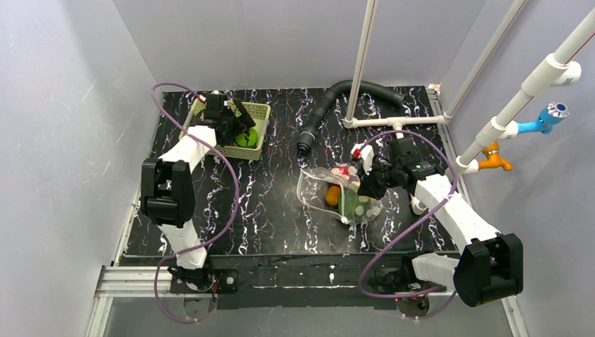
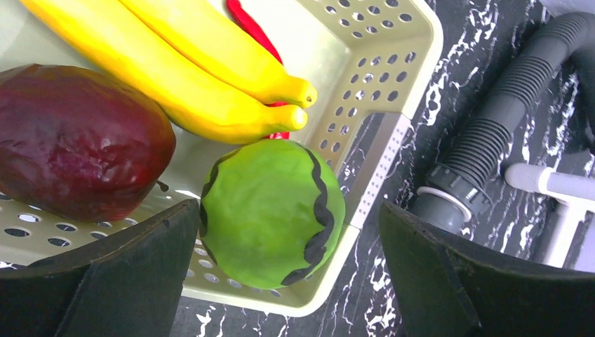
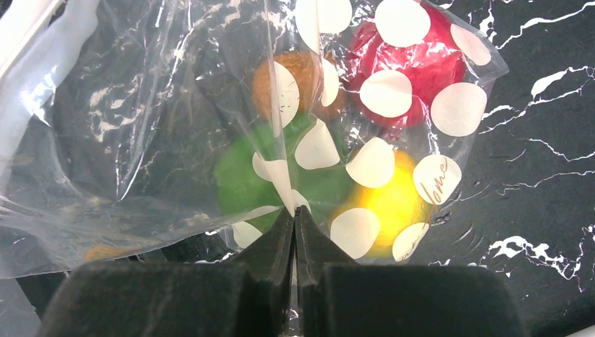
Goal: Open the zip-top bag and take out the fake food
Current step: Place the fake fruit in the bin.
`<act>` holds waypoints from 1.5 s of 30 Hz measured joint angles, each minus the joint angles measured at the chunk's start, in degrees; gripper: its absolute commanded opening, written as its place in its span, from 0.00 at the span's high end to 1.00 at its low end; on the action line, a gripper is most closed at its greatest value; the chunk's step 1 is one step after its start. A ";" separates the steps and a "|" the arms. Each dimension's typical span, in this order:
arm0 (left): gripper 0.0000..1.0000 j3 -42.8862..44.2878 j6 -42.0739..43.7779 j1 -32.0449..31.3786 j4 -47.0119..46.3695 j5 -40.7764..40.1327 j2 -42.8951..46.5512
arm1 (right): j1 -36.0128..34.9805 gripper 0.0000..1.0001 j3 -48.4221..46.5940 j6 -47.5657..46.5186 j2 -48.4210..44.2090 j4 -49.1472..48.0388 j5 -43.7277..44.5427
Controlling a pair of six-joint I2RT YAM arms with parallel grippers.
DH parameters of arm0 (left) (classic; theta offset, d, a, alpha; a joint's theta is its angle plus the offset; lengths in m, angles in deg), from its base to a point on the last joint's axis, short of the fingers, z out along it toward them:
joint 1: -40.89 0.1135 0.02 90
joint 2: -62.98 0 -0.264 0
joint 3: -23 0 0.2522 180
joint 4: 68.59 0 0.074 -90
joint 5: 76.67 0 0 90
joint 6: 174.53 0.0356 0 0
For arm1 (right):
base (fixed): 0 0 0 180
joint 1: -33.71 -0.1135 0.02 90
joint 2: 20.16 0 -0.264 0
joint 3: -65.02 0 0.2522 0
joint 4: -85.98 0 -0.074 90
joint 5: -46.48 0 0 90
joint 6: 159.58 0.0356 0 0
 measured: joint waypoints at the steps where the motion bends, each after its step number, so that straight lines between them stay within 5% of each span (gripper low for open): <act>1: 0.02 -0.02 0.17 0.13 0.02 0.44 0.17 | 0.00 0.92 0.00 0.00 0.00 0.00 -0.02; 9: 0.02 -4.79 0.90 3.17 -2.86 7.10 7.61 | 0.13 0.91 0.00 -0.02 0.00 0.00 -0.44; 19: 0.02 -24.50 -5.29 12.15 -12.96 20.52 26.03 | 0.35 0.90 0.00 -0.22 0.00 0.07 -1.27; 29: 0.02 -35.50 -7.69 12.35 -13.84 32.06 40.17 | 0.35 0.89 0.00 -0.94 0.00 0.48 -3.85; 45: 0.02 -43.56 -3.56 -3.78 -10.88 34.56 52.22 | 0.35 0.88 0.00 -2.47 0.00 1.77 -7.69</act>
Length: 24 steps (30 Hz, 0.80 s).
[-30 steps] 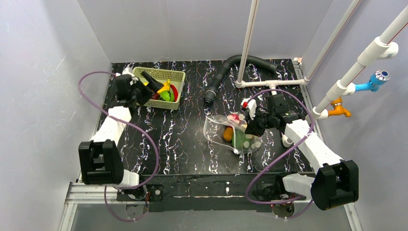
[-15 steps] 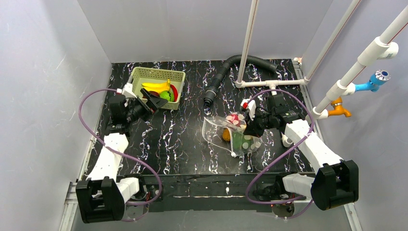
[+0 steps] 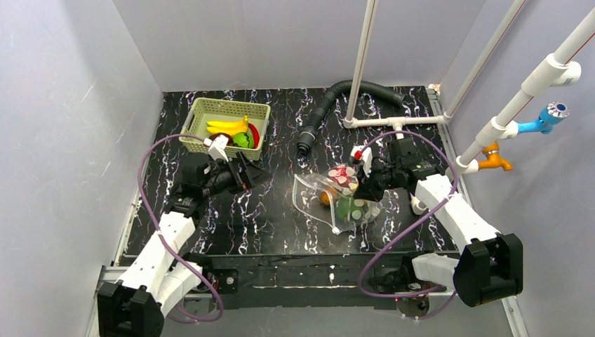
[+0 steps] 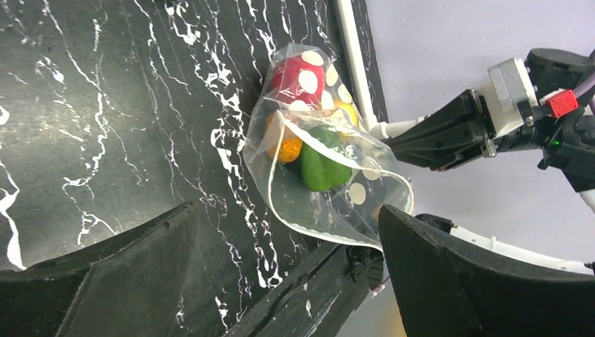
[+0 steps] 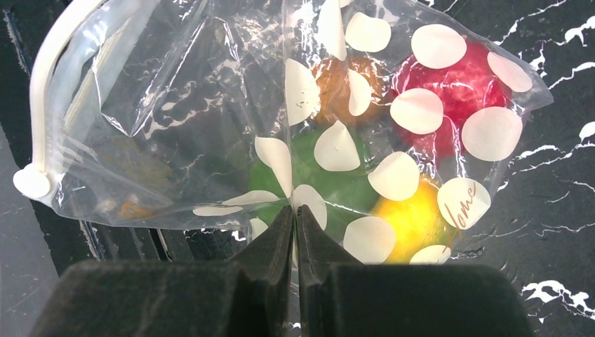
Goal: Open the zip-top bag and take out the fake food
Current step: Place the fake fruit in the bin, then pick up the fake fruit from the zipper food storage bag.
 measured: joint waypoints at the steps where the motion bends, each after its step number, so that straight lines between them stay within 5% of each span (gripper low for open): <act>1: 0.02 -0.02 0.00 -0.76 -0.02 -0.22 0.20 | 0.00 0.88 0.00 -0.15 0.00 0.00 -0.24; 17: 0.05 -10.43 -0.07 -11.80 -6.73 -2.01 5.27 | 0.00 0.84 0.00 -0.87 0.00 0.85 -4.63; 24: 0.10 -12.98 -1.36 -16.46 -10.40 -3.23 5.05 | 0.00 0.59 0.00 -1.86 0.02 1.57 -8.44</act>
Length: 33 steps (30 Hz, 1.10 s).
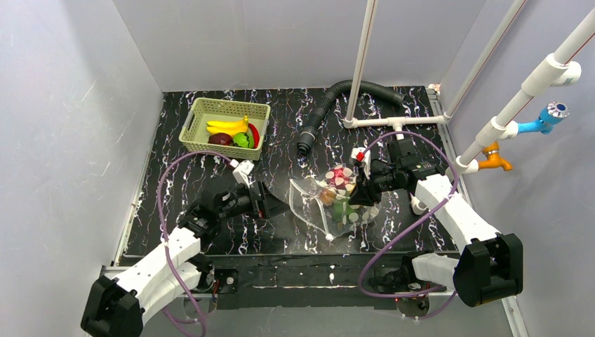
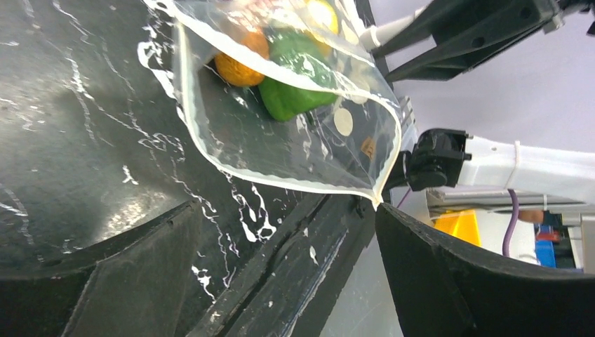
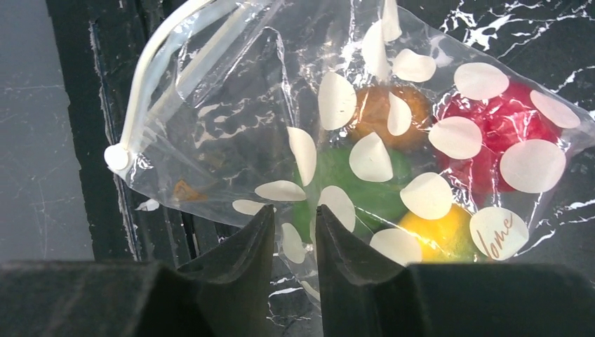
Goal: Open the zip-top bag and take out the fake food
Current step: Pick up the fake fruit from the zipper food storage bag.
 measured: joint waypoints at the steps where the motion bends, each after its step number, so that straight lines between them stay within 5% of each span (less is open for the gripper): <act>1: 0.12 -0.17 -0.22 -1.09 -0.57 -0.44 -0.39 | 0.00 0.54 0.00 -0.68 0.00 0.26 -0.70; 6: 0.24 -0.39 -1.16 -7.28 -3.76 -2.60 -4.28 | 0.00 0.41 0.00 -2.84 -0.07 2.43 -1.92; 22: 0.27 3.32 1.01 -21.62 -9.92 -15.76 -14.88 | 3.82 0.42 0.00 -2.10 -2.75 2.32 1.95; 33: 0.32 7.13 10.58 -27.89 -11.43 -24.74 -18.82 | 4.28 0.42 0.13 -2.95 -2.78 1.09 7.69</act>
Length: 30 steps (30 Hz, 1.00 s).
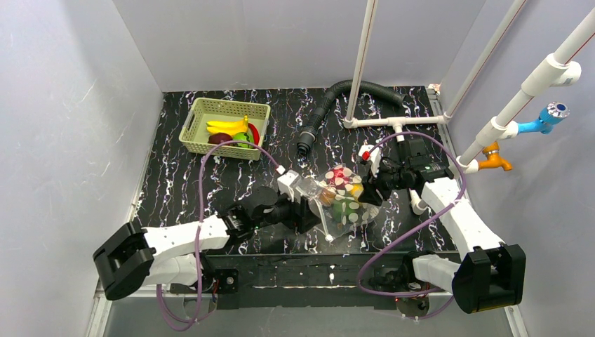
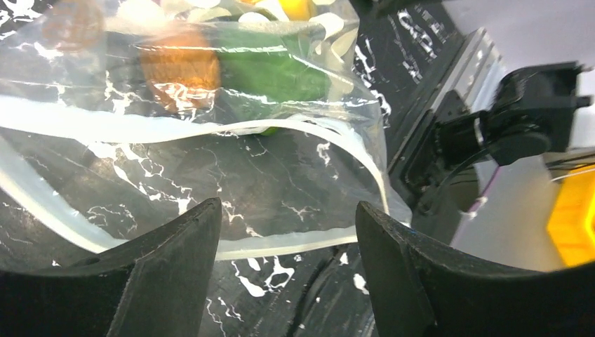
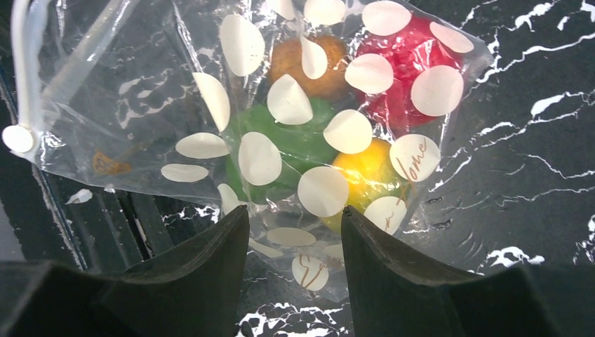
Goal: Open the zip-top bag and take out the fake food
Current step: Pick up the fake fruit from the zipper food storage bag.
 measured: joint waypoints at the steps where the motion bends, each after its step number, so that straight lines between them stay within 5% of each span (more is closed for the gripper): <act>1: 0.32 0.07 1.40 -0.61 -0.72 -0.57 -1.09 | 0.07 0.42 0.00 -0.02 0.02 -0.17 0.44; 11: 0.32 0.39 11.69 -2.64 -8.98 -3.98 -10.43 | 0.66 0.42 0.02 0.00 1.01 -1.36 3.91; 24: 0.30 1.01 13.86 -3.63 -15.54 -9.07 -17.51 | 0.66 0.39 0.35 0.20 1.97 -1.55 2.95; 30: 0.30 3.37 12.52 -3.65 -18.53 -12.94 -21.77 | 0.66 0.34 0.83 10.58 1.95 -8.35 2.82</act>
